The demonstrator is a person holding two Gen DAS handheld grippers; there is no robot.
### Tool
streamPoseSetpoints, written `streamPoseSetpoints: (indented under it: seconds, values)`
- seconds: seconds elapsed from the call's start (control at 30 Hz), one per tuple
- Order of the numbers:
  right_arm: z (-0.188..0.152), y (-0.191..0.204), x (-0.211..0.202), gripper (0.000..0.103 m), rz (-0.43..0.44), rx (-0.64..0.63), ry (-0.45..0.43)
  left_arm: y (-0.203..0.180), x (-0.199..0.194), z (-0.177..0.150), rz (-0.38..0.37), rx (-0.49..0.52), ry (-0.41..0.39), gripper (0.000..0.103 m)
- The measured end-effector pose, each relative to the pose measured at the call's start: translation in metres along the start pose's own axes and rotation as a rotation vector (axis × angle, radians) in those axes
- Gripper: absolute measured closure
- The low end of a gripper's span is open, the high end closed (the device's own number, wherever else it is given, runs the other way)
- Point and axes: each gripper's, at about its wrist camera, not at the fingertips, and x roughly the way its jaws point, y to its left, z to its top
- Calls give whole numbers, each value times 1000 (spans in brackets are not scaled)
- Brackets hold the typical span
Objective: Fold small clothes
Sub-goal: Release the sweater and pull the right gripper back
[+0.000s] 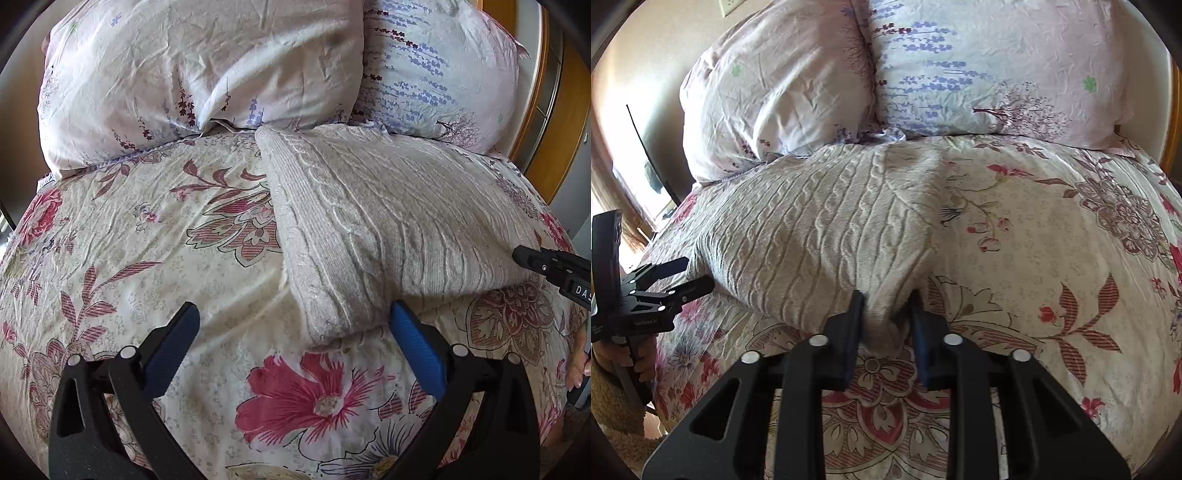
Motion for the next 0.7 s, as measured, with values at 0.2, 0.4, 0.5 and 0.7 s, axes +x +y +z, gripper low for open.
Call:
streamPoseSetpoints:
  seconds: [0.2,0.4,0.5,0.7]
  values:
    - [6,-18,8,88,-17,86,36,0,3,-1,60,22,4,2]
    - [0,-30,-7,61,31,164,-1,12,-1,-6,58,-22,21,2]
    - [-7,-30,-32,19,-36,166,-84,7,-21,-16,108,-13,-37,2]
    - [-3,-6,-57,1,-147,90,-157,2,-33,-20,3,-145,-10,2]
